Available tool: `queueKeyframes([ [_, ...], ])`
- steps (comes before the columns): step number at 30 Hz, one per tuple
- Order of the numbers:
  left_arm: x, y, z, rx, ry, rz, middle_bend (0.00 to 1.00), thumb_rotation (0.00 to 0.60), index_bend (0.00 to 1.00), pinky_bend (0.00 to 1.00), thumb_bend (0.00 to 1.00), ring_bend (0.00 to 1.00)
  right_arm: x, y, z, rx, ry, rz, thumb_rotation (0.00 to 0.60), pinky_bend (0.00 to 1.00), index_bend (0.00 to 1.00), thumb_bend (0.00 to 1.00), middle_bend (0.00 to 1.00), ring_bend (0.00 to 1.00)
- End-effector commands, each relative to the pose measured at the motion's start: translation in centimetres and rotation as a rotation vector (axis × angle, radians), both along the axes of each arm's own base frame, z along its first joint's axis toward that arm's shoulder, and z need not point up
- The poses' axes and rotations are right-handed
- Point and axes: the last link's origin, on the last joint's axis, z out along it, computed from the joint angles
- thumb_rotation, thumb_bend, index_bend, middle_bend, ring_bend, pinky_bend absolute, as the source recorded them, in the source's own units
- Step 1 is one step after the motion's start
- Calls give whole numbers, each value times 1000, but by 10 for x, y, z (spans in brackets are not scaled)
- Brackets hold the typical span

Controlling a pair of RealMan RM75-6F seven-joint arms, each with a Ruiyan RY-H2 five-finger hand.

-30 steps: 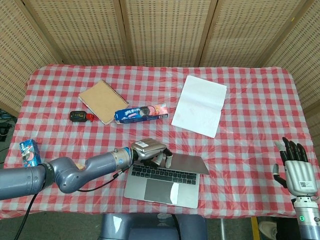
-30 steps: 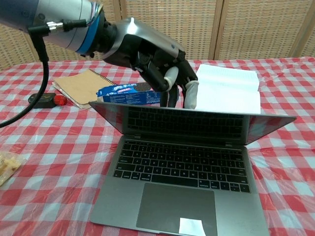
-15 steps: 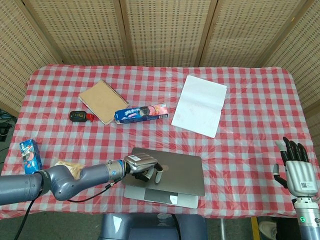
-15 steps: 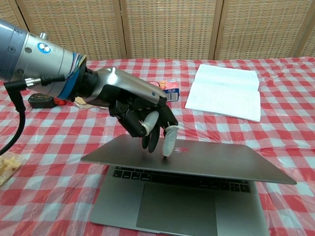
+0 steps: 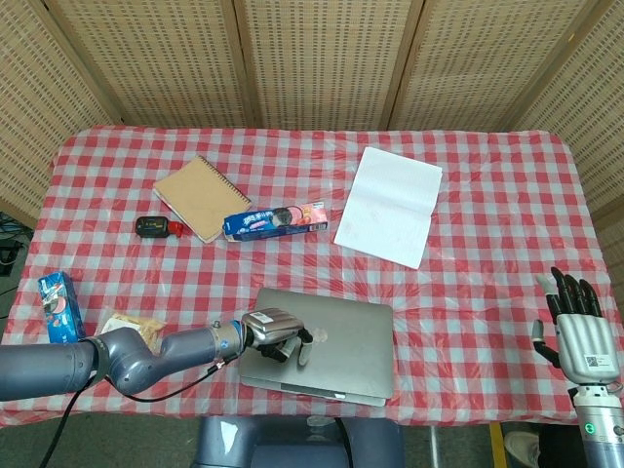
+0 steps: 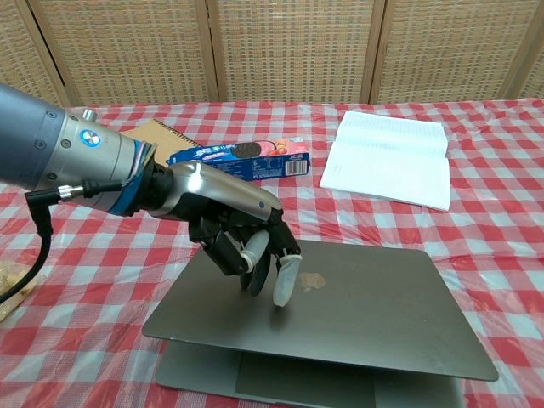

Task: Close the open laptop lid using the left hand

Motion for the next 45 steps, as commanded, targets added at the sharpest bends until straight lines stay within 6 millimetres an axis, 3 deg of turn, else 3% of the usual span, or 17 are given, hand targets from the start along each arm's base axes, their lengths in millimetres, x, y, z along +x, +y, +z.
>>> queueKeyframes([
  [1,0,-3,-5,-12,6,-6,389,600,489,346,1000,412,0,0,0,0,-1,-1,600,0,54,799,0,0],
  [23,-16,-12,-23,-33,84,-45,370,600,468,342,1000,410,2,1,1,1,-9,4,600,0,54,798,0,0],
  [27,-11,-11,-18,-2,35,-30,268,600,383,311,999,326,3,2,1,-2,-8,9,600,0,54,799,0,0],
  [29,-6,-10,-12,32,-20,-13,184,600,314,287,959,252,3,2,1,-3,-9,10,600,0,54,798,0,0],
  [31,-2,-9,-5,69,-79,1,68,600,198,214,843,140,2,2,2,-3,-9,10,600,0,54,796,0,0],
  [34,3,-8,12,143,-176,10,0,600,50,67,666,10,2,1,2,-6,-10,12,600,0,53,794,0,0],
  [37,0,-6,27,222,-231,4,0,600,0,0,541,0,2,1,2,-7,-10,15,600,0,50,785,0,0],
  [39,-10,-3,40,326,-244,-29,0,600,0,0,513,0,1,1,1,-7,-9,15,600,0,42,777,0,0],
  [45,-48,-2,65,703,-160,-138,0,600,0,0,370,0,-1,-1,-2,1,-11,6,600,0,17,761,0,0],
])
